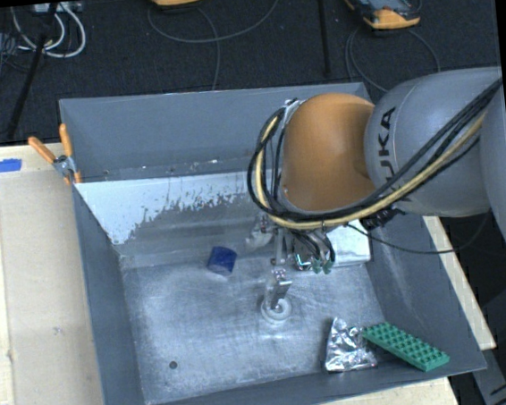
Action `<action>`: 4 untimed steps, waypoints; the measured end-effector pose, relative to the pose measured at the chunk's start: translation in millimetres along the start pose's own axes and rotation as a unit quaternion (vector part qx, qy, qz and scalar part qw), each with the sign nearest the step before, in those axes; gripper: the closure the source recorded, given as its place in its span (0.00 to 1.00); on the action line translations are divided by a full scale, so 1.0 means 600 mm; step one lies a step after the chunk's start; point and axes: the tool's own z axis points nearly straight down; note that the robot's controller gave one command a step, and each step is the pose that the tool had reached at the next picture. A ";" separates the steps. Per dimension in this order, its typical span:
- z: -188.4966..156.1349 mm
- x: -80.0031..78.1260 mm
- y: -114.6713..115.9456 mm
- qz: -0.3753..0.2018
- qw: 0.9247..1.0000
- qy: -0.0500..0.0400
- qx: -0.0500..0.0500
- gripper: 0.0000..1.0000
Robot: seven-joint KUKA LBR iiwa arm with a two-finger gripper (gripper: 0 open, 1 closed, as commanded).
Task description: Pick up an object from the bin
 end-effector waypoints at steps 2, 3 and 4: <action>0.116 0.000 -0.070 -0.063 0.998 -0.004 0.000 1.00; 0.139 0.042 -0.175 -0.084 0.996 -0.013 -0.002 1.00; 0.142 0.045 -0.178 -0.084 0.996 -0.010 0.001 0.00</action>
Offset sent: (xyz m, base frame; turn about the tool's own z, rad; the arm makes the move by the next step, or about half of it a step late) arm -0.0004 -0.0420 -0.0689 -0.1293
